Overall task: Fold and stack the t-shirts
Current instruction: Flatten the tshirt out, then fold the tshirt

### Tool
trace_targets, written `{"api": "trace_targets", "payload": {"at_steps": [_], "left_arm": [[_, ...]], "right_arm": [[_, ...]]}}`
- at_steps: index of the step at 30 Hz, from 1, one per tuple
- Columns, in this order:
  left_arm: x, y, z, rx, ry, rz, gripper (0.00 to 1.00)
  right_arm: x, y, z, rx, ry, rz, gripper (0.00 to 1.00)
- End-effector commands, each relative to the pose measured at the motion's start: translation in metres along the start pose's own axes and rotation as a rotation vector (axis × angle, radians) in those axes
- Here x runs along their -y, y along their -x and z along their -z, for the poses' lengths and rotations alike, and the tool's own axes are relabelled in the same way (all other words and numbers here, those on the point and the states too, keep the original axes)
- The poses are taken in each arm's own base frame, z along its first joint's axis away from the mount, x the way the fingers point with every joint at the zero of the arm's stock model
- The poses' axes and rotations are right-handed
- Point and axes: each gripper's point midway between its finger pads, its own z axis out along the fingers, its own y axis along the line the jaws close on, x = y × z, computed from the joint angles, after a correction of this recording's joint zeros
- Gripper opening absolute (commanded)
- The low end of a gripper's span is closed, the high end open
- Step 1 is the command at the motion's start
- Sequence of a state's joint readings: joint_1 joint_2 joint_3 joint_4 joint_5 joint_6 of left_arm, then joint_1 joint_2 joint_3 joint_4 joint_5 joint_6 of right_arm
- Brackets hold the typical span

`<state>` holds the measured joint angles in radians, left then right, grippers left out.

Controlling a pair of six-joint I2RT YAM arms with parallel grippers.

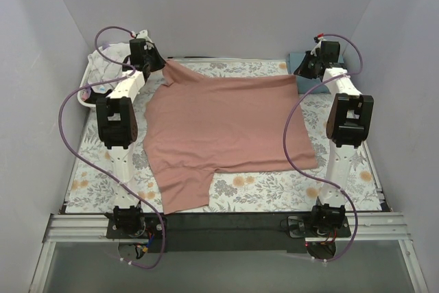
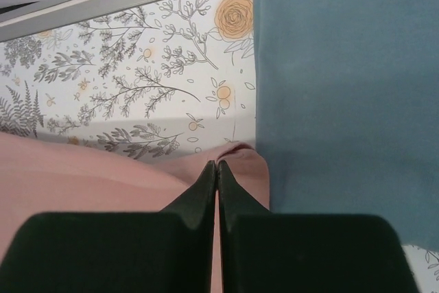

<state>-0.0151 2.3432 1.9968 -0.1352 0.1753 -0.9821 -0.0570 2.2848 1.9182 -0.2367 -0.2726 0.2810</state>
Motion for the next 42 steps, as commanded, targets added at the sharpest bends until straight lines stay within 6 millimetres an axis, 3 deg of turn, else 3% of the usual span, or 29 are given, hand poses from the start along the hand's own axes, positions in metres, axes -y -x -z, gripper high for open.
{"api": "trace_targets", "payload": {"at_steps": [1,4,10,11,12,14,21,34,37,42], "left_arm": [[0.016,0.03,0.032,0.058,-0.046,-0.052,0.0],[0.024,0.044,0.053,0.086,-0.054,-0.092,0.0],[0.009,0.034,0.089,0.074,0.032,-0.171,0.0],[0.012,0.042,0.101,0.093,0.036,-0.18,0.0],[0.007,0.033,0.104,0.077,0.052,-0.187,0.0],[0.01,0.039,0.12,0.093,0.06,-0.195,0.0],[0.01,0.026,0.156,0.056,0.077,-0.207,0.0],[-0.004,-0.038,0.189,-0.085,0.128,-0.096,0.0],[-0.008,-0.055,0.191,-0.119,0.139,-0.074,0.0],[-0.011,-0.075,0.19,-0.177,0.143,-0.035,0.0]], "right_arm": [[-0.022,0.029,0.022,0.083,0.064,0.069,0.01],[-0.019,0.023,0.034,0.078,0.038,0.077,0.01],[-0.011,0.001,0.057,0.049,-0.008,0.092,0.01],[-0.01,-0.002,0.059,0.045,-0.01,0.094,0.01],[-0.011,-0.003,0.064,0.047,-0.012,0.097,0.01],[-0.01,-0.011,0.069,0.035,-0.019,0.096,0.01],[0.002,-0.039,0.082,-0.008,-0.068,0.086,0.01],[0.028,-0.087,0.089,-0.089,-0.156,0.029,0.01],[0.03,-0.094,0.089,-0.101,-0.168,0.014,0.01],[0.028,-0.09,0.095,-0.083,-0.174,0.002,0.01]]}}
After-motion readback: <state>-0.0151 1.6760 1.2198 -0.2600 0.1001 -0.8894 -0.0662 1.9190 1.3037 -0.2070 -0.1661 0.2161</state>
